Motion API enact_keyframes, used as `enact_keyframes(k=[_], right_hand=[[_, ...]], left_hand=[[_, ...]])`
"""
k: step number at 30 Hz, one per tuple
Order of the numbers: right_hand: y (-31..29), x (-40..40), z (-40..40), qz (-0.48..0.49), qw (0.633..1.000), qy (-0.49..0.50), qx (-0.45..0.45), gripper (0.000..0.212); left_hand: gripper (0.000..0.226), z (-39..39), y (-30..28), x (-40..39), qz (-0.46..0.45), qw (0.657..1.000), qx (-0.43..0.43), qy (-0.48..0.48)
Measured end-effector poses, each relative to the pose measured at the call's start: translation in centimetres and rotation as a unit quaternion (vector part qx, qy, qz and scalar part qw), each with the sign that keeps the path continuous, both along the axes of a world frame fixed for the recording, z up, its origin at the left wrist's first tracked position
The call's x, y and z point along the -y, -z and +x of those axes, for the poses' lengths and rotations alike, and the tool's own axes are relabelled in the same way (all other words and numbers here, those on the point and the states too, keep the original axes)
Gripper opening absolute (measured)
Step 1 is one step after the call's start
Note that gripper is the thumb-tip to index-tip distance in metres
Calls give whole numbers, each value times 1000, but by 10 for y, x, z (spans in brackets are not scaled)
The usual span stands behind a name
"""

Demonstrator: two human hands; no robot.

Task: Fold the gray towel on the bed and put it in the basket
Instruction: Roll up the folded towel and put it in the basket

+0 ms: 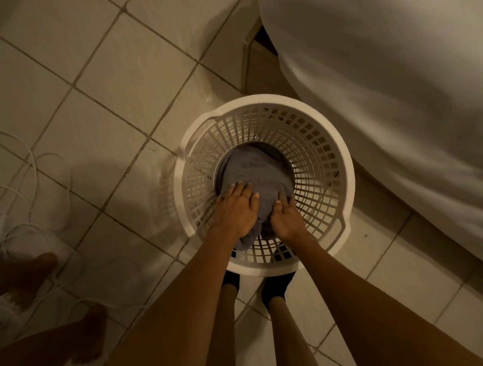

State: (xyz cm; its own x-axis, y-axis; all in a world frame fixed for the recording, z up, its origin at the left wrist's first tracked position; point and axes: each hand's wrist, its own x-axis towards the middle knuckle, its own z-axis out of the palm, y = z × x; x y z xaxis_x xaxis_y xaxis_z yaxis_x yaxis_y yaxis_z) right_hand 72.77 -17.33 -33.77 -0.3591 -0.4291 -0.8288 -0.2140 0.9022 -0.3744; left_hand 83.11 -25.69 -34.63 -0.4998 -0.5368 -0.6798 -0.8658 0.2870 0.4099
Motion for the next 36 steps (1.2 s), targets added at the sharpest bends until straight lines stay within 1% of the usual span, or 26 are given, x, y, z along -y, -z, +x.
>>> enact_keyframes(k=[3, 6, 11, 14, 17, 20, 22, 26, 33, 36], right_hand=[[3, -6, 3, 18, 999, 38, 19, 52], [1, -9, 3, 12, 999, 37, 13, 52], [-5, -9, -4, -15, 999, -13, -27, 52], [-11, -8, -10, -39, 995, -65, -62, 51], [-19, -5, -12, -31, 995, -86, -36, 50], [-24, -4, -9, -3, 994, -109, -1, 51], [-22, -8, -8, 3, 993, -117, -4, 51], [-19, -14, -11, 24, 992, -119, -10, 54], [-33, -12, -27, 23, 984, -174, -26, 54], [-46, -8, -33, 39, 976, -212, -28, 55]], left_hand=[[53, -2, -1, -4, 0, 1000, 6, 20], [52, -5, -7, -5, -4, 999, 13, 31], [51, -8, -21, -4, -1, 999, 17, 38], [50, -9, -28, -3, 0, 999, 8, 35], [50, -6, -29, -3, 2, 999, 5, 36], [51, -1, -31, -7, 18, 998, 30, 44], [52, -1, -34, -11, 29, 997, 44, 51], [53, -4, -41, -15, 26, 997, 42, 56], [53, -10, -57, -11, 26, 998, 47, 42], [53, -10, -68, -10, 30, 997, 60, 25]])
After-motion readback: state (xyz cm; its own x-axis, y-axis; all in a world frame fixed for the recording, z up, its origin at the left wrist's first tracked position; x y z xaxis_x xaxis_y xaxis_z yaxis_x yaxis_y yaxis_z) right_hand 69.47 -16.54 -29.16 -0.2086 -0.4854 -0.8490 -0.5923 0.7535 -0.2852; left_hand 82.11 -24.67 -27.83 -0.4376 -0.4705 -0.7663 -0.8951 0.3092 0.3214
